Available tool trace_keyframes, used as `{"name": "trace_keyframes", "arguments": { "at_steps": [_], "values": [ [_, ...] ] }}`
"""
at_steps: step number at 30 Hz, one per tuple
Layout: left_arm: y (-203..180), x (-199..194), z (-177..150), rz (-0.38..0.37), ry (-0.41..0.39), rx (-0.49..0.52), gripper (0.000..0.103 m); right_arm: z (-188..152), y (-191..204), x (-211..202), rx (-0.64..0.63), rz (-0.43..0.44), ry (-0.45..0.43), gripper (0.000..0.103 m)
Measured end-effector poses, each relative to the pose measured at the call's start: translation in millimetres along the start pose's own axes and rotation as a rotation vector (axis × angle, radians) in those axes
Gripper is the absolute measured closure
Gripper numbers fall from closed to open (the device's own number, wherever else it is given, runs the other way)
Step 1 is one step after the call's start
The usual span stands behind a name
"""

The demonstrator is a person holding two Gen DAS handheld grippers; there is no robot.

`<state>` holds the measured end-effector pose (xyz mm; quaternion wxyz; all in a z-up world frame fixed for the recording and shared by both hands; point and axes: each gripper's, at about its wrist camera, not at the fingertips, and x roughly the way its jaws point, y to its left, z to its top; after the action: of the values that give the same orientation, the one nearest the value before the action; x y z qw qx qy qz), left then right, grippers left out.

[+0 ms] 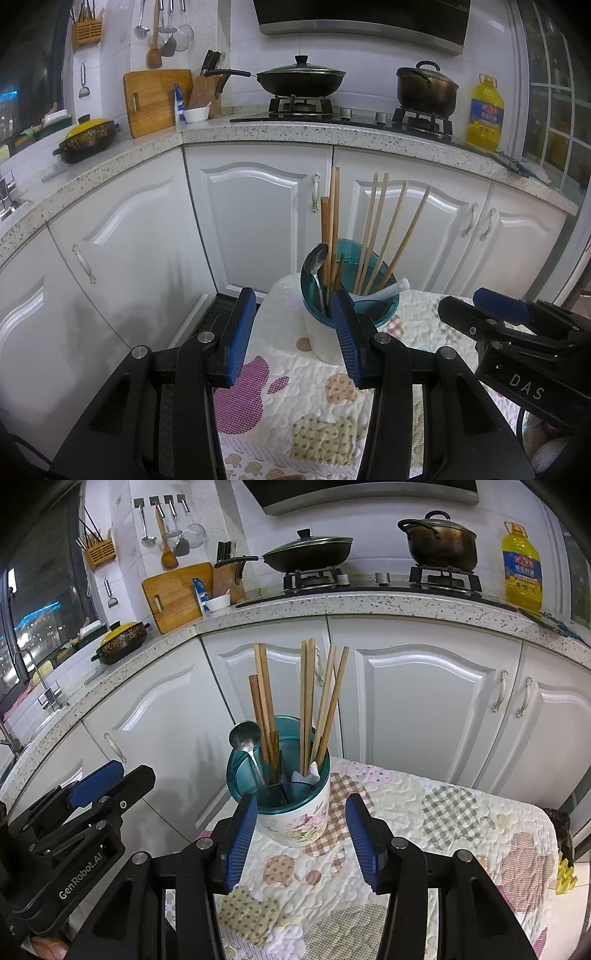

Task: Organize utensils

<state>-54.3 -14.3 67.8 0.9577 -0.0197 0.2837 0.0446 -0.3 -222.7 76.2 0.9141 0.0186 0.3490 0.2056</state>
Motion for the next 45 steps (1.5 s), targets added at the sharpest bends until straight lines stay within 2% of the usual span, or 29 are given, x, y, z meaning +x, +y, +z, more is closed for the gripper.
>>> {"name": "trace_keyframes", "arguments": {
  "at_steps": [45],
  "values": [
    [5,18,-3,-0.014,0.024,0.007,0.061,1,0,23,0.0,-0.01,0.052,0.051]
  ]
}}
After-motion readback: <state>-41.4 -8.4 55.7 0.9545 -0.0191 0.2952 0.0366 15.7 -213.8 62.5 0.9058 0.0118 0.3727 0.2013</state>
